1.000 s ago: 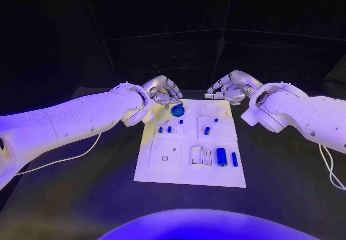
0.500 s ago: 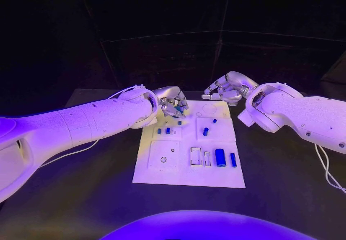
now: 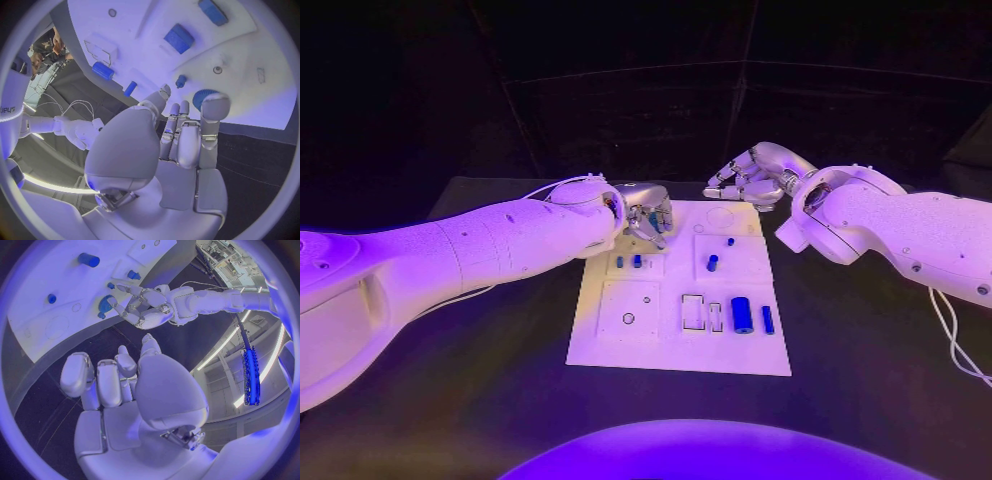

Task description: Assemble the parts on the task board

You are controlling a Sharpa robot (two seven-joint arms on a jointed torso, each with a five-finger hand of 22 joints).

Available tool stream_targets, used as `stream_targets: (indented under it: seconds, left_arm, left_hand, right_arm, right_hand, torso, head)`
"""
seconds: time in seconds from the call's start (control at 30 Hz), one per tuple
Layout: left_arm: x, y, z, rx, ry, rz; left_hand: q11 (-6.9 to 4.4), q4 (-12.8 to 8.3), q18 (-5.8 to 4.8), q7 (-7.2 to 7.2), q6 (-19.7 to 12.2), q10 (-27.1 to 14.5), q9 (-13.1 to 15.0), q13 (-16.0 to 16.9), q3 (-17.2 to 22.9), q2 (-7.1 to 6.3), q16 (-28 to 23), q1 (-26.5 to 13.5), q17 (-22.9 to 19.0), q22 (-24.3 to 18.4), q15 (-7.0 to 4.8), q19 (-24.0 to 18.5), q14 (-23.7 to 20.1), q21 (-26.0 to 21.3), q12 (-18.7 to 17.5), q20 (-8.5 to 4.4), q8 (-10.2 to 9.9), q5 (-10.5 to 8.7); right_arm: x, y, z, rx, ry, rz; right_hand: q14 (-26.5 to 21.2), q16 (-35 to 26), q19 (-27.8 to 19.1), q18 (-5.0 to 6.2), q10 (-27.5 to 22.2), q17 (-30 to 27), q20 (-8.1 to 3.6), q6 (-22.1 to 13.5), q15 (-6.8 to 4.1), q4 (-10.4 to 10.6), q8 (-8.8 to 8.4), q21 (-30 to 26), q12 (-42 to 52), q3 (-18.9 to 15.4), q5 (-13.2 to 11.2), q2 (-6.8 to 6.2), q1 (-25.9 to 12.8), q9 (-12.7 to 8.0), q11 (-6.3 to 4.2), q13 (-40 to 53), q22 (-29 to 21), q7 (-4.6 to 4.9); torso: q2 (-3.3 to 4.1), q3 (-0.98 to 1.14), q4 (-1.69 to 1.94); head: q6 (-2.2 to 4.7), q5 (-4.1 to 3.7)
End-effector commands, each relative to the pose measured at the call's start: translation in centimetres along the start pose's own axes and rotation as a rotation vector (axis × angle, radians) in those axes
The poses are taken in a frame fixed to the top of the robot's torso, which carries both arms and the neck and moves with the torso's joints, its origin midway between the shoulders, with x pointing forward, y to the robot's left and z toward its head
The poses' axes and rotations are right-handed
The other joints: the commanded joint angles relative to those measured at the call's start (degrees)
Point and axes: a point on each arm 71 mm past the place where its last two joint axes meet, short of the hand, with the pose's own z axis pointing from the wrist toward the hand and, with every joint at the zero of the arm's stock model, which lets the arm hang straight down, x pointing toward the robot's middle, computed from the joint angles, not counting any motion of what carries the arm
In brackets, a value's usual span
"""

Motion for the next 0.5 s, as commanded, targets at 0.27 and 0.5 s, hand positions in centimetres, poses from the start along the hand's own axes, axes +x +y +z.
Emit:
stream_targets:
  seconds: [0.27,0.5]
  left_arm:
    - [0.72,0.39,0.23,-0.049,0.067,0.044]
    - [0.90,0.52,0.48,-0.058,0.083,0.046]
  left_hand:
    - [-0.06,-0.5,-1.23,-0.13,0.5,0.6,-0.2,-0.3,-0.1,0.58,0.0,0.1,-0.2,0.3,-0.10,0.5,0.9,0.5,-0.3,-0.18,-0.5,0.07]
    - [-0.20,-0.5,-1.23,-0.26,1.1,1.2,-0.3,-0.6,0.1,0.94,-0.1,0.0,-0.6,0.4,-0.23,0.7,1.0,0.6,-0.2,-0.30,-0.6,0.11]
  right_arm:
    - [-0.06,0.19,0.02,-0.011,-0.002,0.002]
    - [-0.02,0.26,0.06,-0.013,-0.002,0.003]
  right_hand:
    - [1.6,-1.1,-0.9,1.32,-2.2,-1.1,0.09,-0.4,-0.44,-0.2,0.34,-0.9,-2.3,-0.1,0.6,0.04,0.6,-0.1,0.06,-2.4,-1.0,0.02]
    - [1.1,-2.5,-2.0,1.66,-3.8,-2.8,0.10,-0.6,-0.43,-0.1,0.35,-1.9,-4.5,-0.3,0.8,0.17,0.9,-0.1,0.08,-4.6,-2.5,0.05]
  torso:
    - [0.02,0.02,-0.01]
    - [0.01,0.04,0.04]
  head:
    - [0.20,0.02]
    - [0.16,-0.01]
